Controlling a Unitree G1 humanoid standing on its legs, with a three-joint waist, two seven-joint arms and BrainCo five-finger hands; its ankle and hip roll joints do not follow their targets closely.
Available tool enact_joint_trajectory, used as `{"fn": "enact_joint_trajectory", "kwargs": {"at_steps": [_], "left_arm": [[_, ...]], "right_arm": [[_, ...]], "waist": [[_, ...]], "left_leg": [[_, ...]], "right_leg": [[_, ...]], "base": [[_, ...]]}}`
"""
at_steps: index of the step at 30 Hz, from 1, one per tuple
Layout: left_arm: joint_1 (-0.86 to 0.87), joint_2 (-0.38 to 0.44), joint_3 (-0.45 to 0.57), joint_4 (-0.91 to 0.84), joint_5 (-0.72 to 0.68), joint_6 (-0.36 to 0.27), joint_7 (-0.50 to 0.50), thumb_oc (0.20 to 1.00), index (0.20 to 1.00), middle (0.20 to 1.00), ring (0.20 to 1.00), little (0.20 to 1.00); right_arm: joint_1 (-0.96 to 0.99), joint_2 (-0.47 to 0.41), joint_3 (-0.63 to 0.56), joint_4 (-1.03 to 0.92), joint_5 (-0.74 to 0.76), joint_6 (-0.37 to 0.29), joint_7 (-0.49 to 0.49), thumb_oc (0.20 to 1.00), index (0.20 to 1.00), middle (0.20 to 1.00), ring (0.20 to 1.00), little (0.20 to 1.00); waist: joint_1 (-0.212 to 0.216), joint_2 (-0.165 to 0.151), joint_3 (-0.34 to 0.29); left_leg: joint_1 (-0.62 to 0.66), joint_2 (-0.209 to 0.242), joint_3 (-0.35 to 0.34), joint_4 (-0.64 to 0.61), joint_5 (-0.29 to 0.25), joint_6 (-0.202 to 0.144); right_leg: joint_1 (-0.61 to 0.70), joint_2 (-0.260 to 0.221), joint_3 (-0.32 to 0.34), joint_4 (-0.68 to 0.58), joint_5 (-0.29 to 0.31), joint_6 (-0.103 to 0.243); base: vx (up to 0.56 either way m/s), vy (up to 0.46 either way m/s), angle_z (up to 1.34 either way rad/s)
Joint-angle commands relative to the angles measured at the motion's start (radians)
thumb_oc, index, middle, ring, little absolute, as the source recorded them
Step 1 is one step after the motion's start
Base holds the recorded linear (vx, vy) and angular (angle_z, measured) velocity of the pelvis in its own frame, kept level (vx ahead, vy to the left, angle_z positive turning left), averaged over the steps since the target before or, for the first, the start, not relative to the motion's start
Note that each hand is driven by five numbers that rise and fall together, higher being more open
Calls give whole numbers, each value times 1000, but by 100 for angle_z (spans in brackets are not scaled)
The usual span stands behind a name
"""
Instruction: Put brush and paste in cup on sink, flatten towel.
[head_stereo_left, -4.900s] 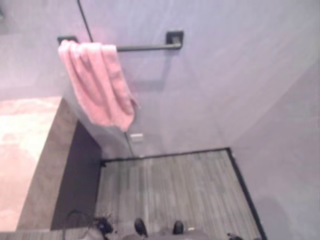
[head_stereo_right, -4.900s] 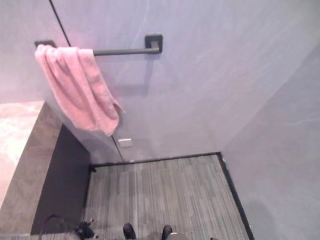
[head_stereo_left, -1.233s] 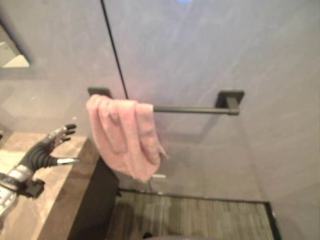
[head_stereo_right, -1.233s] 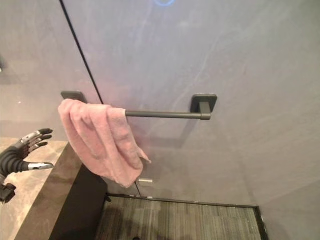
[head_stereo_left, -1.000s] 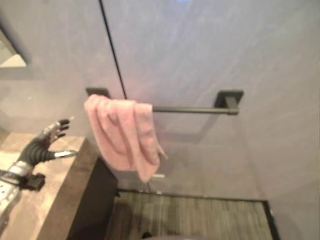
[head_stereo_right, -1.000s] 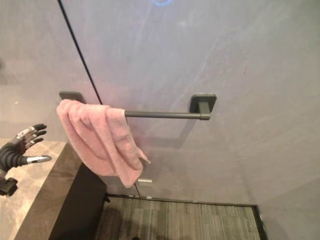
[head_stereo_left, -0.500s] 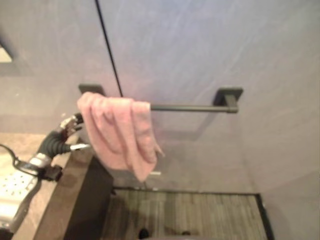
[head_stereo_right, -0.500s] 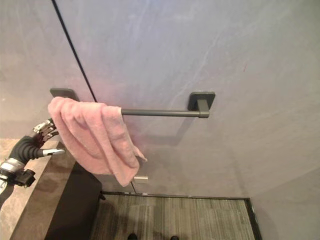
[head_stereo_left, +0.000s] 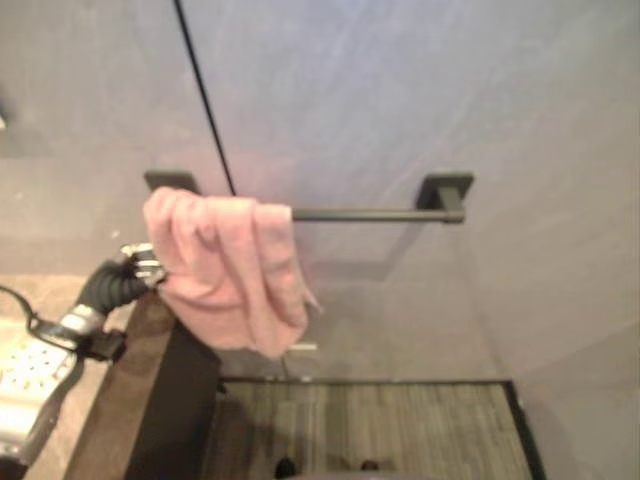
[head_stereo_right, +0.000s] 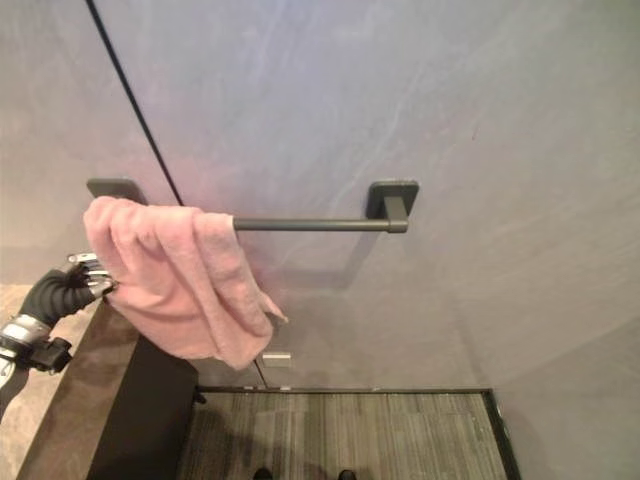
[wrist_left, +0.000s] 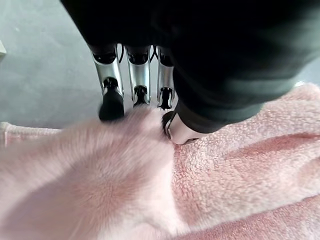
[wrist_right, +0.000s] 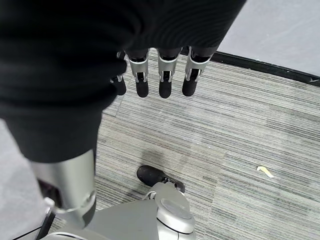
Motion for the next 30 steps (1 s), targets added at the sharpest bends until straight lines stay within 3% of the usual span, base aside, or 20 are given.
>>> {"fn": "enact_joint_trajectory", "kwargs": {"at_steps": [1,7,10,14,16,22,25,30], "left_arm": [[-85,30,40,-40,-20,-40,16,200,200,200,200,200],[-75,40,44,-37,-23,-48,14,200,200,200,200,200],[-65,51,41,-31,-16,-53,14,200,200,200,200,200],[-75,53,12,-23,-11,-53,15,200,200,200,200,200],[-99,66,-21,-21,6,-51,21,200,200,200,200,200],[-130,71,-59,-20,5,-42,19,200,200,200,200,200],[-171,78,-107,-25,1,-35,20,200,200,200,200,200],[-201,80,-137,-17,-2,-35,27,200,200,200,200,200]], "right_arm": [[-34,-21,38,20,12,-9,-14,1000,1000,1000,1000,1000],[-39,-51,22,-163,87,-48,-23,1000,1000,1000,1000,1000],[-8,-94,12,-447,171,-82,15,1000,1000,1000,1000,1000],[-10,-136,38,-625,222,-95,55,1000,1000,1000,1000,1000],[-40,-176,79,-779,279,-96,96,1000,1000,1000,1000,1000],[-103,-238,154,-982,359,-93,149,1000,1000,1000,1000,1000],[-205,-292,256,-1111,503,-74,213,1000,1000,1000,1000,1000],[-312,-295,356,-1128,600,-47,233,1000,1000,1000,1000,1000]], "waist": [[-20,-17,-18],[-24,-14,-13],[-28,-14,-9],[-26,-16,-9],[-21,-19,-7],[-11,-27,-6],[4,-44,-5],[21,-58,-3]], "left_leg": [[31,11,27,18,-81,20],[22,8,30,18,-79,22],[22,6,35,18,-77,24],[24,3,37,18,-78,27],[28,0,41,18,-79,30],[32,0,41,18,-80,32],[37,-2,38,18,-82,36],[41,-6,36,18,-83,40]], "right_leg": [[-56,-83,-27,4,88,92],[-67,-85,-22,4,93,94],[-70,-88,-18,4,97,98],[-70,-90,-17,4,98,100],[-67,-92,-20,4,101,103],[-63,-96,-21,4,103,103],[-54,-100,-26,4,105,102],[-50,-101,-25,4,108,101]], "base": [[0,0,0],[0,0,0],[0,0,0],[0,0,0],[-30,22,-1],[-35,15,-4],[-48,22,0],[-40,24,0]]}}
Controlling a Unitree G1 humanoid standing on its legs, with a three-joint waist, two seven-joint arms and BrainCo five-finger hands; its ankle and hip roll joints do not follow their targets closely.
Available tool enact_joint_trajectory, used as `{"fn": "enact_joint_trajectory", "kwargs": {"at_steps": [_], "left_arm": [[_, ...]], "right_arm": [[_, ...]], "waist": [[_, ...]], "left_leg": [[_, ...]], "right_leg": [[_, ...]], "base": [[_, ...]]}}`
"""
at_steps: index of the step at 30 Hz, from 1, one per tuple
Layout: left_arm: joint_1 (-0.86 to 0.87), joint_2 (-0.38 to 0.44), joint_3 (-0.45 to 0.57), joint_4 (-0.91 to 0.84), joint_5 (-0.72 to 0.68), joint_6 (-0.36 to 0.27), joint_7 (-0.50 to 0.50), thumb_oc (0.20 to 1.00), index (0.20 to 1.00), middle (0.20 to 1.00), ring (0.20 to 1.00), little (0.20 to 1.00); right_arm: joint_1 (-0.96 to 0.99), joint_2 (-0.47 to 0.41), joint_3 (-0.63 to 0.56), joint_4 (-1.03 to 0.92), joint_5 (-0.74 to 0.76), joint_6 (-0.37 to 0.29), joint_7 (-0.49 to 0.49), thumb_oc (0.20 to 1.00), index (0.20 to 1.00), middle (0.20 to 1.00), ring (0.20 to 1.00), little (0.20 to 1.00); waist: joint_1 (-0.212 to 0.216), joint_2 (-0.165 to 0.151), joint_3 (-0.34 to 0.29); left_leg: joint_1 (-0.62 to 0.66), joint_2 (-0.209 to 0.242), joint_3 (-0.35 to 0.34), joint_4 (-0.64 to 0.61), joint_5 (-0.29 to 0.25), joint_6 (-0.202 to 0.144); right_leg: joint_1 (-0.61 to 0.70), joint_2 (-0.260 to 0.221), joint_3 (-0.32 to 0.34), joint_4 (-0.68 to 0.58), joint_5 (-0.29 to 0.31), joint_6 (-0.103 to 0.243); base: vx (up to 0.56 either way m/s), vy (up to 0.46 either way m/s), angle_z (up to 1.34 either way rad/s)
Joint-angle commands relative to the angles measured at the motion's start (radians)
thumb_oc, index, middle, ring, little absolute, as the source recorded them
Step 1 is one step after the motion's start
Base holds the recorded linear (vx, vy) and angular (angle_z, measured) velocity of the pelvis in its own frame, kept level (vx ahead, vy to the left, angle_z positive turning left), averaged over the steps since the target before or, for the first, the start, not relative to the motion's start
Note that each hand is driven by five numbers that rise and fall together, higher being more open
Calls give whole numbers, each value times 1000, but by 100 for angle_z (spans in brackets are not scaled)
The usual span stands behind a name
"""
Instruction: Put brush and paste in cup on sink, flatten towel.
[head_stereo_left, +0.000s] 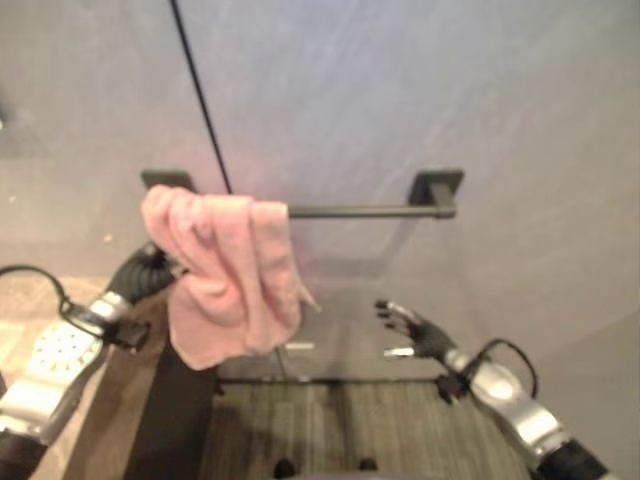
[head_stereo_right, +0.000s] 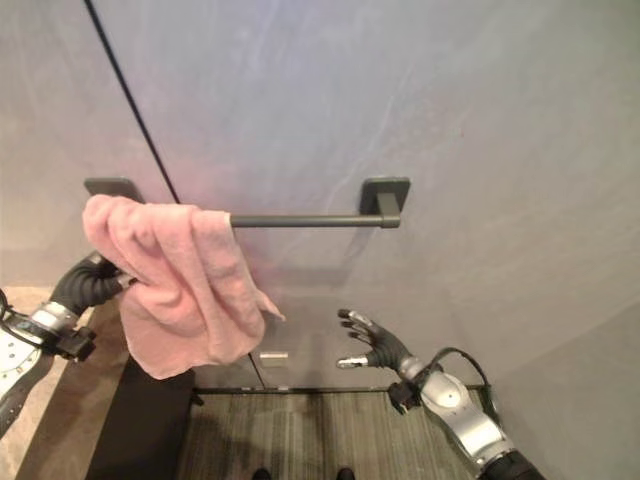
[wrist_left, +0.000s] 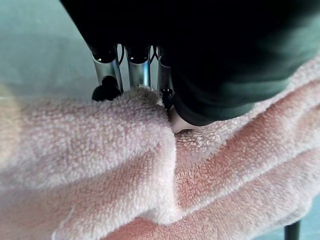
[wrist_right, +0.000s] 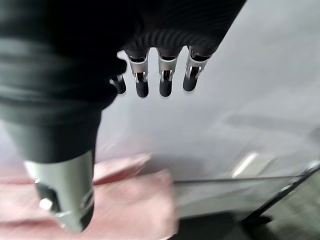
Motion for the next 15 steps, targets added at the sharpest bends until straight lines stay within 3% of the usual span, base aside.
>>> {"fn": "enact_joint_trajectory", "kwargs": {"at_steps": [1,6,15], "left_arm": [[-81,71,-6,-7,-9,-37,27,200,200,200,200,200],[-91,67,-6,-6,-19,-36,29,200,200,200,200,200],[-125,56,-9,-26,-14,-31,60,200,200,200,200,200]], "right_arm": [[-116,25,83,-10,134,-4,17,1000,1000,1000,1000,1000],[-201,48,129,6,141,-2,3,1000,1000,1000,1000,1000],[-351,177,179,66,162,3,-58,1000,1000,1000,1000,1000]], "waist": [[32,-49,-19],[49,-59,-16],[84,-83,1]], "left_leg": [[19,-6,24,13,-85,37],[15,-6,28,13,-84,39],[-8,-1,25,13,-72,37]], "right_leg": [[-67,-103,-36,-2,101,100],[-75,-103,-34,-2,105,99],[-93,-100,-42,-2,110,93]], "base": [[-45,26,0],[-30,14,0],[-9,5,-1]]}}
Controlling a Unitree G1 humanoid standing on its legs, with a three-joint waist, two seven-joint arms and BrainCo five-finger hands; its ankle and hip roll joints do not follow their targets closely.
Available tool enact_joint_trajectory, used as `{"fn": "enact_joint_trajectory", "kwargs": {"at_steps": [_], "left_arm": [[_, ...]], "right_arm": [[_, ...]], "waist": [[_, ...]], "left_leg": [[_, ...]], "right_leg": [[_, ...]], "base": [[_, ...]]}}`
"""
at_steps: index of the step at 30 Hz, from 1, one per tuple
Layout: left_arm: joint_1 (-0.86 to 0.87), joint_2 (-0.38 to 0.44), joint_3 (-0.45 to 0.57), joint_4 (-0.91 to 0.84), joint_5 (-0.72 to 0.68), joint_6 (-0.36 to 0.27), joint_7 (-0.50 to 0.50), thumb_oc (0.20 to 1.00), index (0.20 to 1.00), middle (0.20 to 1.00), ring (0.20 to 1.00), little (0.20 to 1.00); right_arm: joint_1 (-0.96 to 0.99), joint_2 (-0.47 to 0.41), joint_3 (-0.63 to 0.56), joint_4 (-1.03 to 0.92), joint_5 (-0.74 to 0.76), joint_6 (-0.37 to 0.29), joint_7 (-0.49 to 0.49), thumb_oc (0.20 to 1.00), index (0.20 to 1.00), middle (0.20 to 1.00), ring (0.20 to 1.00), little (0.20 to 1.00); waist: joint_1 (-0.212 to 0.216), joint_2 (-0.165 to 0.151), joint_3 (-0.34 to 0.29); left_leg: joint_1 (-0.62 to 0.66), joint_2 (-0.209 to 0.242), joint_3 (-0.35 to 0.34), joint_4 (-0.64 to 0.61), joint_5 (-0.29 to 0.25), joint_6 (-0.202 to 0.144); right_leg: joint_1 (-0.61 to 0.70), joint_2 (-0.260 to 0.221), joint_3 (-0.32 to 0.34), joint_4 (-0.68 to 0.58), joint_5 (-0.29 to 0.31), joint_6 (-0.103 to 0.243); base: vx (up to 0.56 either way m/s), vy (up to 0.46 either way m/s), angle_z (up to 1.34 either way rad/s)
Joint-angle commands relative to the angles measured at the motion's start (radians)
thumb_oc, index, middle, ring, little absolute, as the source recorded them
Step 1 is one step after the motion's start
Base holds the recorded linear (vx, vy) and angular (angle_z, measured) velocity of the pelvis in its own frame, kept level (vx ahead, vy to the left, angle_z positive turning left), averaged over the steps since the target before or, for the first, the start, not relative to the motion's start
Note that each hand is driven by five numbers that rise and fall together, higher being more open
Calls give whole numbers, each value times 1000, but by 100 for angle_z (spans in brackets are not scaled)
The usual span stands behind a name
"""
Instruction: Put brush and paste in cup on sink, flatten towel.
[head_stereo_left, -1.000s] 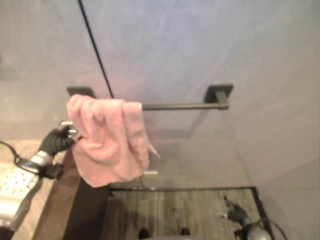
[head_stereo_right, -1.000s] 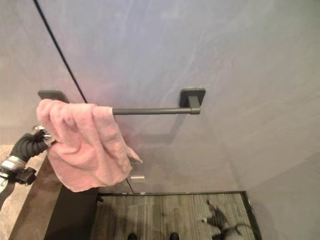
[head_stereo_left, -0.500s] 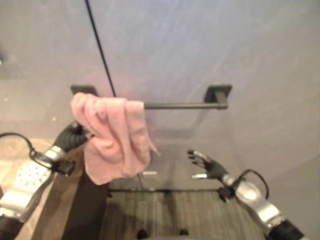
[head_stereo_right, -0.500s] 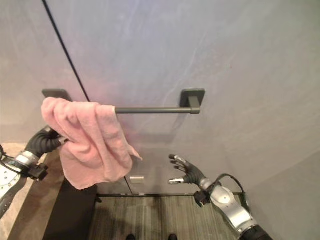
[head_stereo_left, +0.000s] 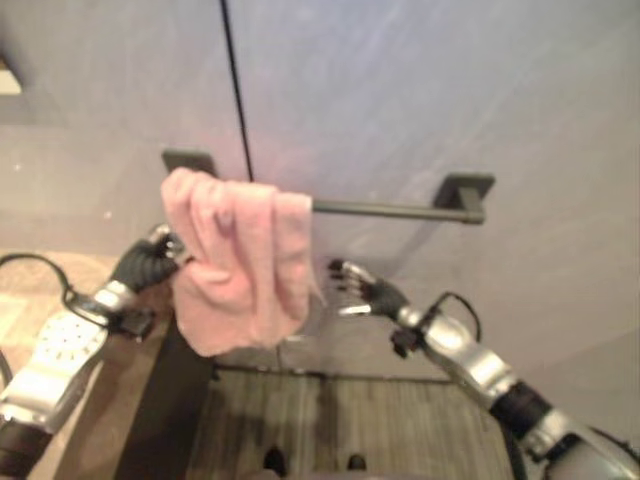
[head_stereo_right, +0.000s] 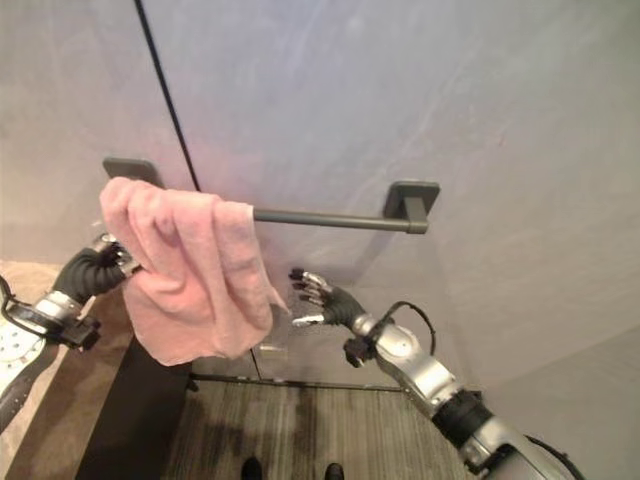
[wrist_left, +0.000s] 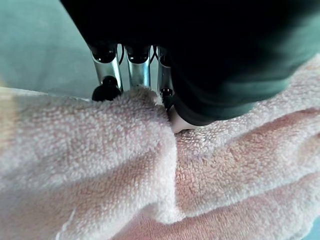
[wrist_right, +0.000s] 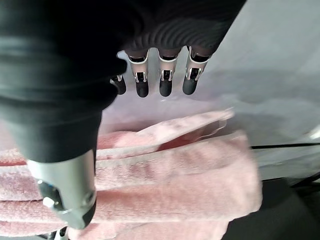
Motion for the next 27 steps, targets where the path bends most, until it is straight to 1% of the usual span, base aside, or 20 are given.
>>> {"fn": "enact_joint_trajectory", "kwargs": {"at_steps": [1,4,6,7,8,9,10,11,13,14,20,27], "left_arm": [[-56,56,2,-20,-13,-35,33,200,200,200,200,200],[-62,52,7,-22,-4,-35,40,200,200,200,200,200],[-66,50,9,-18,4,-34,45,200,200,200,200,200],[-58,45,20,-17,18,-32,47,200,200,200,200,200],[-57,45,20,-18,18,-32,47,200,200,200,200,200],[-46,39,30,-16,36,-30,45,200,200,200,200,200],[-46,39,30,-16,36,-30,45,200,200,200,200,200],[-34,29,40,-14,48,-31,43,200,200,200,200,200],[-34,29,39,-15,49,-31,43,200,200,200,200,200],[-17,19,51,-3,60,-31,36,200,200,200,200,200],[-2,-2,64,10,75,-32,37,200,200,200,200,200],[-11,-7,53,18,74,-37,35,200,200,200,200,200]], "right_arm": [[-45,37,23,-16,37,-37,-19,1000,1000,1000,1000,1000],[-52,41,32,-34,35,-34,-17,1000,1000,1000,1000,1000],[-48,23,33,-70,27,-31,-10,1000,1000,1000,1000,1000],[-26,-17,14,-124,-3,-30,-2,1000,1000,1000,1000,1000],[-26,-18,14,-125,-3,-29,-3,1000,1000,1000,1000,1000],[9,-56,-15,-152,-30,-32,4,1000,1000,1000,1000,1000],[10,-57,-16,-153,-30,-31,4,1000,1000,1000,1000,1000],[52,-88,-50,-178,-49,-37,10,1000,1000,1000,1000,1000],[52,-89,-50,-179,-49,-37,10,1000,1000,1000,1000,1000],[132,-130,-97,-221,-49,-38,33,1000,1000,1000,1000,1000],[187,-148,-113,-272,-49,-36,64,1000,1000,1000,1000,1000],[147,-131,-40,-280,4,-19,98,1000,1000,1000,1000,1000]], "waist": [[19,-35,-32],[21,-40,-31],[17,-41,-31],[8,-41,-33],[8,-41,-33],[0,-39,-35],[0,-38,-35],[-8,-35,-37],[-8,-35,-37],[-21,-31,-41],[-28,-25,-46],[-26,-25,-43]], "left_leg": [[-6,-2,19,13,-72,37],[-10,0,12,13,-70,35],[-12,1,11,13,-69,34],[-13,3,11,13,-68,33],[-13,3,11,13,-68,33],[-10,2,10,13,-70,33],[-10,2,10,13,-70,33],[-7,2,12,13,-72,33],[-6,2,12,13,-72,33],[1,1,16,13,-76,35],[13,2,26,13,-82,37],[20,-4,40,13,-86,43]], "right_leg": [[-89,-100,-45,-2,109,93],[-89,-99,-49,-2,107,90],[-88,-99,-52,-2,107,89],[-86,-99,-55,-2,105,88],[-86,-99,-55,-2,104,88],[-83,-100,-58,-2,104,88],[-83,-100,-58,-2,104,88],[-80,-100,-57,-2,103,88],[-80,-100,-57,-2,103,88],[-76,-101,-54,-2,101,90],[-73,-101,-45,-2,101,92],[-81,-103,-25,-2,110,94]], "base": [[0,0,0],[2,-8,3],[9,-5,6],[17,-3,5],[27,2,5],[0,0,0],[25,15,3],[0,0,0],[0,0,0],[0,0,0],[3,10,-2],[-19,19,-11]]}}
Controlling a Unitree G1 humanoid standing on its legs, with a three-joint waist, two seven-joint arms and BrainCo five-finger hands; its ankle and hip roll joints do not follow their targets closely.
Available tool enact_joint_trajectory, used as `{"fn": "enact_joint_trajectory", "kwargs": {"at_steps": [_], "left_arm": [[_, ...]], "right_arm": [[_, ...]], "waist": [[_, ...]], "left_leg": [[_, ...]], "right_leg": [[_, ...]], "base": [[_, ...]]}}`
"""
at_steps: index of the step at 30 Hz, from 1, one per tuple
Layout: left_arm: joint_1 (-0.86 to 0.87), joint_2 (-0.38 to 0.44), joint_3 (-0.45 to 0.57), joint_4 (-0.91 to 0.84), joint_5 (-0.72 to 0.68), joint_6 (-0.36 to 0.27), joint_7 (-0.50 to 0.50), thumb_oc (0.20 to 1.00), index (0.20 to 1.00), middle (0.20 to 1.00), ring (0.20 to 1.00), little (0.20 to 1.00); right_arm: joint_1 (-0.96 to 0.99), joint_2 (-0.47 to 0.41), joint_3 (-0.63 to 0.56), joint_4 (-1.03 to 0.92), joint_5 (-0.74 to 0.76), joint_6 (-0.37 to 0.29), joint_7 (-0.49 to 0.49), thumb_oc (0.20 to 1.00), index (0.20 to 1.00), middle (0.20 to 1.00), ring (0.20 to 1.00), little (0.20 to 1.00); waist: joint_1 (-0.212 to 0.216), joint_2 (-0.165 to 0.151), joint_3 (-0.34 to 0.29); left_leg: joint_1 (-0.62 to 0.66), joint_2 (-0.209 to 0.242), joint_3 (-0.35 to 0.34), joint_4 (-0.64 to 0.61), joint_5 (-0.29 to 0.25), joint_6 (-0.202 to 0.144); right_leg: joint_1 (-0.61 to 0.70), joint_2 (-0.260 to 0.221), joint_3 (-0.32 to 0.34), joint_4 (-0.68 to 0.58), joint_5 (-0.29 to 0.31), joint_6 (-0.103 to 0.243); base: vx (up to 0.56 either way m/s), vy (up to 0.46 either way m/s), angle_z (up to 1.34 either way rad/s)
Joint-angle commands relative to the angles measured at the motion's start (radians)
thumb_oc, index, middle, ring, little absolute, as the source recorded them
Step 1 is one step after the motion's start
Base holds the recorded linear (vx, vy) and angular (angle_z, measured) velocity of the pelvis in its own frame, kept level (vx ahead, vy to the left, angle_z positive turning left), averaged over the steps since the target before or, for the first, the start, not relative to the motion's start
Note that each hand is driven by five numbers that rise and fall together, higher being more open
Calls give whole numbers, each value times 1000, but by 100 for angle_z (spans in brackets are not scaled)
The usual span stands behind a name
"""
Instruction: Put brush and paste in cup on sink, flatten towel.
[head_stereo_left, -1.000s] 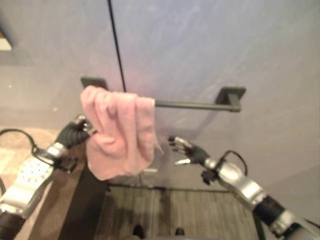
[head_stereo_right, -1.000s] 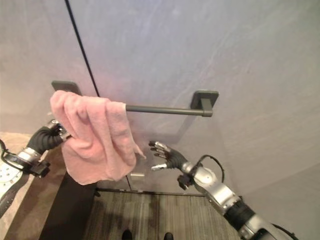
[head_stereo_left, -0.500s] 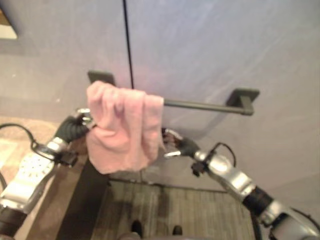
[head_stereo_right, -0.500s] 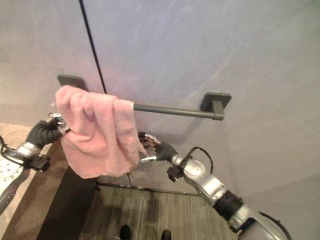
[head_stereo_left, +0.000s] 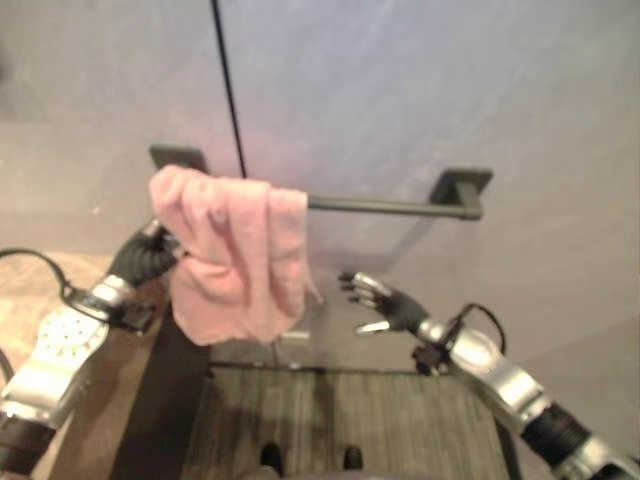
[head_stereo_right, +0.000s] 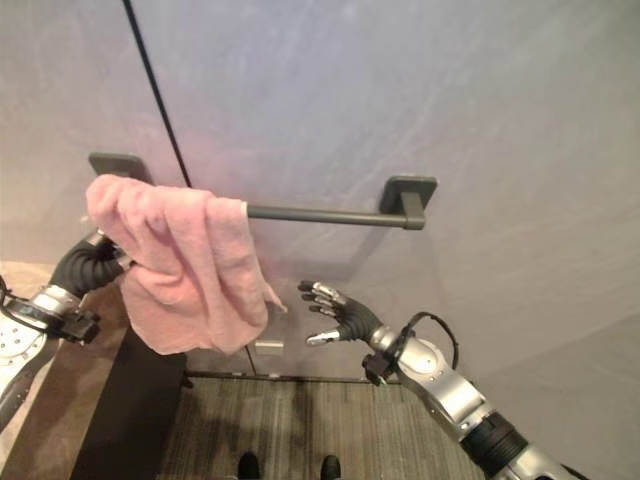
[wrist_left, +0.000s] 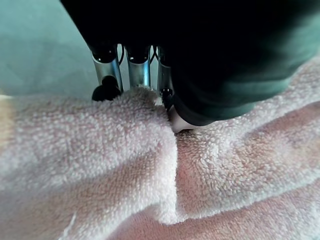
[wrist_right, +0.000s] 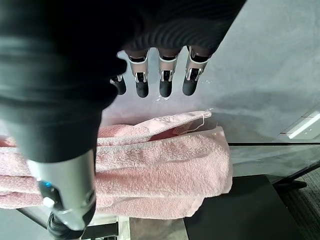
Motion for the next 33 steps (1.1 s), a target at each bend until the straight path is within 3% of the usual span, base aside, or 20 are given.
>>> {"fn": "enact_joint_trajectory", "kwargs": {"at_steps": [1,13,23,33], "left_arm": [[-17,17,21,25,12,-47,15,200,200,200,200,200],[-29,23,21,24,4,-49,20,200,200,200,200,200],[-24,7,37,18,14,-42,33,200,200,200,200,200],[-27,-7,33,-3,21,-37,28,200,200,200,200,200]], "right_arm": [[-60,10,76,-73,51,-29,28,1000,1000,1000,1000,1000],[-190,98,210,-40,103,4,49,1000,1000,1000,1000,1000],[-205,138,191,0,4,-5,12,1000,1000,1000,1000,1000],[-150,106,147,1,-47,2,16,1000,1000,1000,1000,1000]], "waist": [[7,-22,-61],[36,-33,-52],[42,-34,-48],[29,-21,-46]], "left_leg": [[8,-5,25,13,-86,43],[-18,-11,22,13,-76,44],[-33,-11,1,13,-69,42],[-48,-13,-9,13,-64,40]], "right_leg": [[-85,-103,-35,-2,106,92],[-105,-109,-46,-2,116,94],[-104,-110,-62,-2,114,89],[-111,-114,-70,-2,113,88]], "base": [[-27,20,-12],[-18,8,-4],[1,-3,4],[7,2,4]]}}
